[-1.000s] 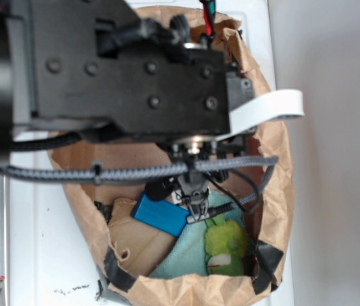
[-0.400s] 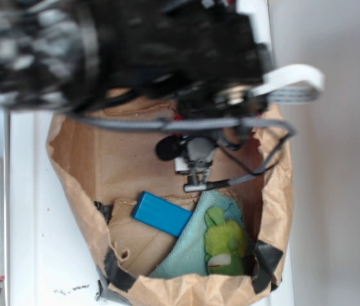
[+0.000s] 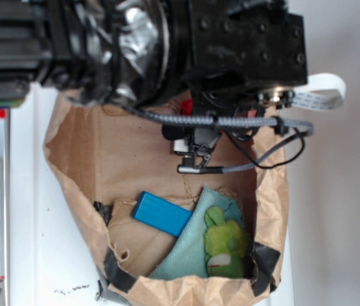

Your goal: Grab the green sponge.

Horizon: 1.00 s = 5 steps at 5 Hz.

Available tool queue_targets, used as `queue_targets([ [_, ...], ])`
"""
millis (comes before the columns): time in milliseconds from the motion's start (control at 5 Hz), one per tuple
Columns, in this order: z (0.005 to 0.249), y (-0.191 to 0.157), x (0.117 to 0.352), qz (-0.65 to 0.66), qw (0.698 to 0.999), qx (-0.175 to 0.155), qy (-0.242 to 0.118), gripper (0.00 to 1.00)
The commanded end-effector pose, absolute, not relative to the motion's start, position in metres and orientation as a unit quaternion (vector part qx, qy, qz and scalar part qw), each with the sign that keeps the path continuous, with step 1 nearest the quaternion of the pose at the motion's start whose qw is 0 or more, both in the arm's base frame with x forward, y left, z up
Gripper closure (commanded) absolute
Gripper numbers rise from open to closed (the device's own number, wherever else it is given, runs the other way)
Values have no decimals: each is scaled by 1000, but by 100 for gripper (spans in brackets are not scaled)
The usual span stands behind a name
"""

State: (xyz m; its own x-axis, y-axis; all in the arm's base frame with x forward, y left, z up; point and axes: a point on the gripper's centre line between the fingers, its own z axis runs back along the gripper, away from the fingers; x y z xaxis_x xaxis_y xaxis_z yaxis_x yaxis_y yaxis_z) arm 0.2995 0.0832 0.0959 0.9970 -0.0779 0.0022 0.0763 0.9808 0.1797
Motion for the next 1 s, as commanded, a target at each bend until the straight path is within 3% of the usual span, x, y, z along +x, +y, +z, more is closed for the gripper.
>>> queue_targets([
  [0, 114, 83, 294, -62, 993, 101, -21, 0],
  [400, 114, 83, 294, -62, 993, 101, -21, 0],
  [800, 108, 81, 289, -145, 983, 97, -49, 0],
])
